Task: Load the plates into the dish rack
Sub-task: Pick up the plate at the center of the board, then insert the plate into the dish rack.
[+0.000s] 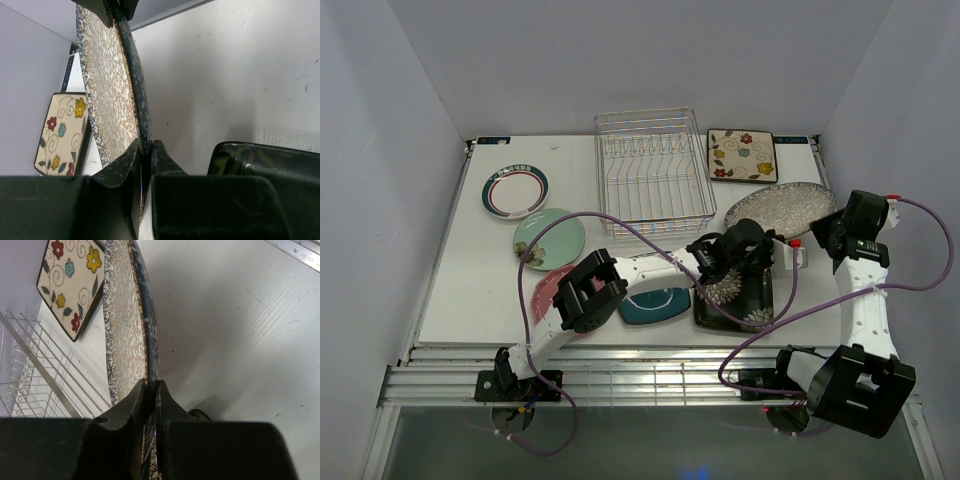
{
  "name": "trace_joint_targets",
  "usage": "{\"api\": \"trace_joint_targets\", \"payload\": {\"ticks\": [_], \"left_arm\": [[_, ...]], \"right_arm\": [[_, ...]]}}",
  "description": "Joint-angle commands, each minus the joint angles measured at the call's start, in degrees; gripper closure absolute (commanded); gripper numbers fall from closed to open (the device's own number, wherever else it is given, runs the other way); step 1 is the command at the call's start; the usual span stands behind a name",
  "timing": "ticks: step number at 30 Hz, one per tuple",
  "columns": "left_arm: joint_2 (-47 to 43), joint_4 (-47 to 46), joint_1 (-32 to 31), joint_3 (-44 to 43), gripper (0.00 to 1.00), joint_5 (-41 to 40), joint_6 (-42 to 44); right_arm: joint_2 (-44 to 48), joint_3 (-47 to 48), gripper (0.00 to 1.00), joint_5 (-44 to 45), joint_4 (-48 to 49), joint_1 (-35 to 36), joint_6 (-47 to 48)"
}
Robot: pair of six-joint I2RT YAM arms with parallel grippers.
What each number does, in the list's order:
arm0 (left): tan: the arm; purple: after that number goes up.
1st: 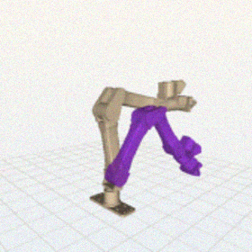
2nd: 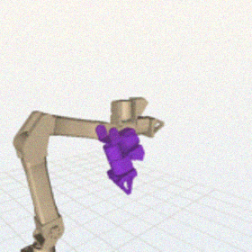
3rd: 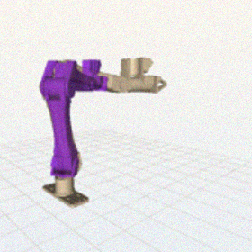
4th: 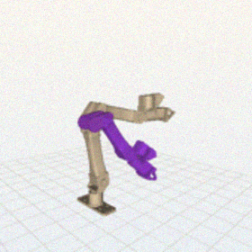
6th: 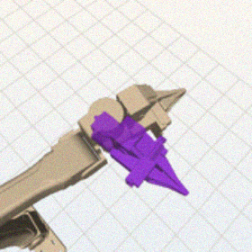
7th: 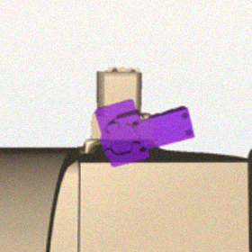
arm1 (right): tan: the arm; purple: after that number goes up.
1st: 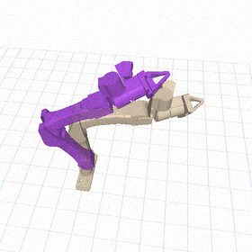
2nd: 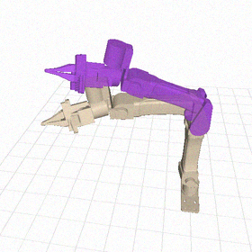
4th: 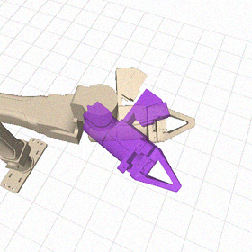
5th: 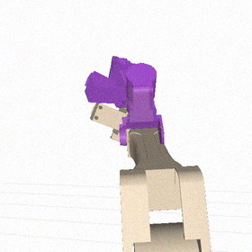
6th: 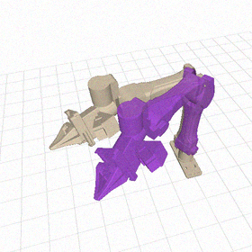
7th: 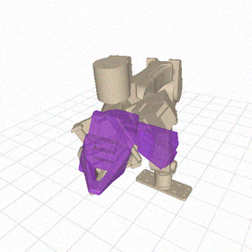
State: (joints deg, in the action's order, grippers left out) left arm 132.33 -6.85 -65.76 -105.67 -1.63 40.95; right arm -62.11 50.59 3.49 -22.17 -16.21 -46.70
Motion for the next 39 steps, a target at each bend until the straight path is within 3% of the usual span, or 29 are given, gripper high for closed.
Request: {"api": "trace_joint_targets", "payload": {"ticks": [1, 17, 27, 30, 39], "left_arm": [[-3.1, -0.5, -0.1, -0.7, 1.00, -1.3, -0.2], [-5.3, -4.1, -1.0, -2.4, 1.00, -6.5, -2.3], [-7.3, -14.7, -1.2, 1.9, 1.00, -13.9, 1.7], [-7.6, -17.7, -1.2, 2.3, 1.00, -15.7, 2.6], [-7.3, -26.5, -0.8, 2.7, 1.00, -22.4, 6.6]], "right_arm": [[5.9, 8.2, 0.92, -4.6, 13.0, 0.3, -1.2], [9.4, 12.5, 0.92, -13.0, 15.9, 0.8, 0.8], [9.5, 15.2, 0.92, -21.4, 21.5, 2.8, 1.7], [8.4, 17.0, 0.92, -23.1, 23.8, 4.9, 3.0], [0.3, 24.9, 0.92, -20.2, 23.3, 20.1, 12.3]]}}
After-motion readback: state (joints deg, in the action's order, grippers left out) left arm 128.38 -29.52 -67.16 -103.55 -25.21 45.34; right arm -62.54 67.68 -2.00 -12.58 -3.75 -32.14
